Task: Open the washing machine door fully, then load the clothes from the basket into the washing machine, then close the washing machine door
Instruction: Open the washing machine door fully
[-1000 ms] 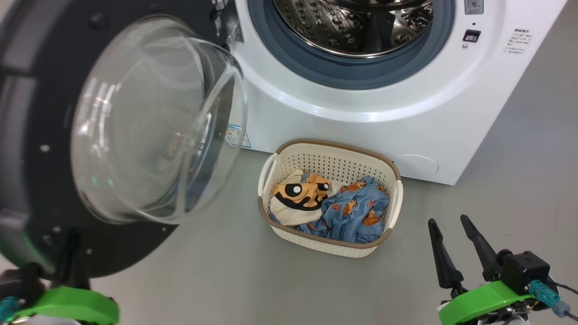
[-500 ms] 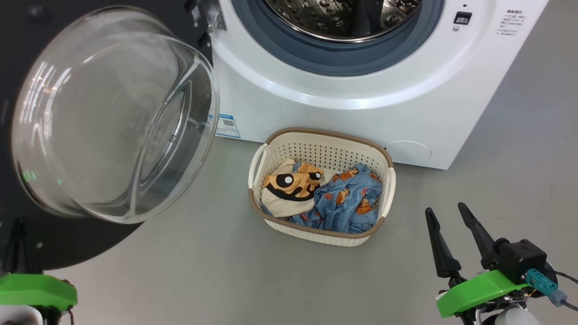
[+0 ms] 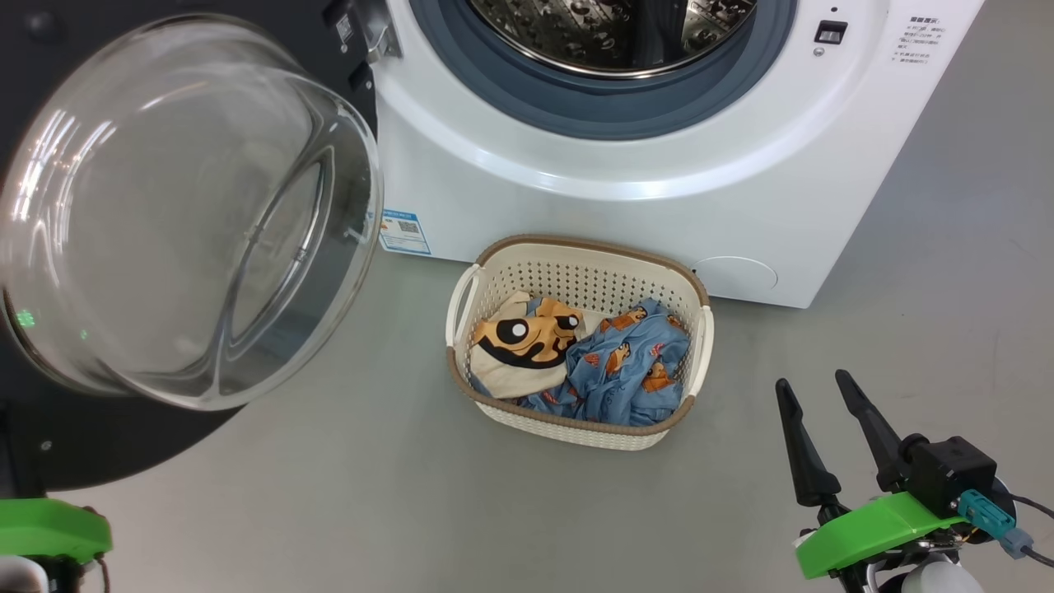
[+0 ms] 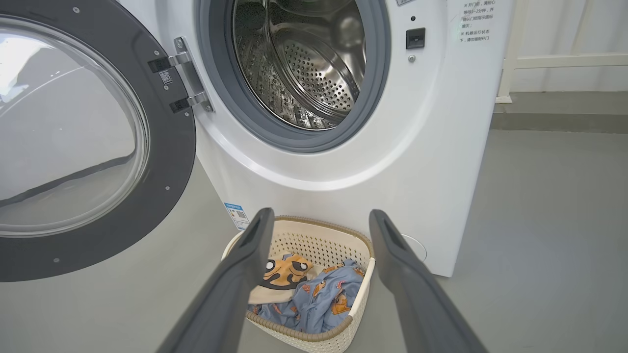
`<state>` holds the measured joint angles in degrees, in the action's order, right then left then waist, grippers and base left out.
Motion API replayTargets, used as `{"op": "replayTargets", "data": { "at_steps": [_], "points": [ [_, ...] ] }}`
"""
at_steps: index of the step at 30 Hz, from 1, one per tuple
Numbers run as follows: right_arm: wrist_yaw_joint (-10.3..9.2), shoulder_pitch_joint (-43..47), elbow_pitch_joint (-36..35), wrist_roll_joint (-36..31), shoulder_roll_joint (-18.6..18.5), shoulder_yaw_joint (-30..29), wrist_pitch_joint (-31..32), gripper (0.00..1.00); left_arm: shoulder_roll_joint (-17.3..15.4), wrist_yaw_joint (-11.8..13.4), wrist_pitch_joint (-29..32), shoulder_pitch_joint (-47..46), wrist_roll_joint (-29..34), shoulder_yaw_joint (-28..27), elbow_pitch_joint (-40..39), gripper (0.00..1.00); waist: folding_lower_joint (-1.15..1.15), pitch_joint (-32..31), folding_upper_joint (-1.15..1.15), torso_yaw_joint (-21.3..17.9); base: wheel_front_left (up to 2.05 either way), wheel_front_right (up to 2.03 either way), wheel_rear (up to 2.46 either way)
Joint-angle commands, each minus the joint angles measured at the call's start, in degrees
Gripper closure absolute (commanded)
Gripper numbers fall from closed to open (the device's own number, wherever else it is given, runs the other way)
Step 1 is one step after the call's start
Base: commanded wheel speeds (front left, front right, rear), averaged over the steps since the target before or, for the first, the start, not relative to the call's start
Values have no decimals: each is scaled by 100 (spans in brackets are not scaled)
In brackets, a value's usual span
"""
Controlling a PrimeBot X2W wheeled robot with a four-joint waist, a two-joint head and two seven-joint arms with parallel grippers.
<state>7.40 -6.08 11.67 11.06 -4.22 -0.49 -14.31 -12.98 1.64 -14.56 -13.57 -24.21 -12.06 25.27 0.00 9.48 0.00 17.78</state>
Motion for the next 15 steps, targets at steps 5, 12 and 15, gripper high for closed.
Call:
{"op": "replayTargets", "data": {
  "at_steps": [5, 12, 15],
  "points": [
    [9, -155, -110, -25, 11, 150, -69, 0, -369, -126, -43, -352, 189, -505, 125, 100, 0, -8, 0, -12, 0, 0, 0],
    [9, -125, -88, 16, 25, 149, -69, 0, -338, -310, -43, -454, 449, -759, 329, 100, 0, -90, 0, -55, 0, 0, 0],
    [9, -99, -84, 32, 29, 141, -69, 0, -284, -382, -43, -440, 545, -822, 329, 100, 0, -141, 0, -62, 0, 0, 0]
  ]
}}
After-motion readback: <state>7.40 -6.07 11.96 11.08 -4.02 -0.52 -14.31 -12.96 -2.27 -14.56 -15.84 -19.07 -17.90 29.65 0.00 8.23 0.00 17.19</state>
